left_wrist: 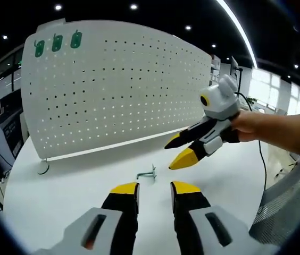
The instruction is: Insert the hook assembly into the mounting plate slot until the hook locks in place.
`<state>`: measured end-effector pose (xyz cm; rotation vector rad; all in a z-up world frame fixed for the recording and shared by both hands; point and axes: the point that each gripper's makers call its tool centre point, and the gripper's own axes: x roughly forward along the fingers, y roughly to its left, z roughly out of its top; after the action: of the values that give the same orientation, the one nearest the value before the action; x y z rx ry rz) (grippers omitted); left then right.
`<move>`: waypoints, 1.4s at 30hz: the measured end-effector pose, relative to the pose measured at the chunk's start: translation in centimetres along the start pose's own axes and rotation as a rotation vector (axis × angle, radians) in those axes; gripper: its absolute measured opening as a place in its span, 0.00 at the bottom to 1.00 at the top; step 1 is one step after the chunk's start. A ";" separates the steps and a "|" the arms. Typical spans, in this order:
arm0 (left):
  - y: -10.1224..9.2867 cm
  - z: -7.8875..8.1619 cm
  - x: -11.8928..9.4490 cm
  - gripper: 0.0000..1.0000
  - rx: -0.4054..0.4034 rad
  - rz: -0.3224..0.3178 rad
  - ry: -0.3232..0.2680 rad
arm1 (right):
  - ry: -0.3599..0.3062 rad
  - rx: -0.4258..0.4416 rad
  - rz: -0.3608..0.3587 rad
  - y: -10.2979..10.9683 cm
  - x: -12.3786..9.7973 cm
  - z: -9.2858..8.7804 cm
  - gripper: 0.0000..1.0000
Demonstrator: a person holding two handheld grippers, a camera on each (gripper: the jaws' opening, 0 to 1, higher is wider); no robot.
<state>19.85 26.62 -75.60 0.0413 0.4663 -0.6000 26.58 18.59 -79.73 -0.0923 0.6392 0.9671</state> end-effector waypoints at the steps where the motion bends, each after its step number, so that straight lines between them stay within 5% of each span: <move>1: 0.0 0.0 0.0 0.25 0.001 -0.001 0.001 | -0.001 0.001 0.000 -0.1 0.1 0.0 0.55; 42: 0.1 -0.6 0.3 0.22 -0.022 -0.007 0.024 | 0.103 -0.110 0.042 -1.1 3.9 -2.0 0.41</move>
<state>19.89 26.68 -76.29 0.0262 0.4961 -0.6016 28.08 20.16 -83.67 -0.2283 0.6842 1.0434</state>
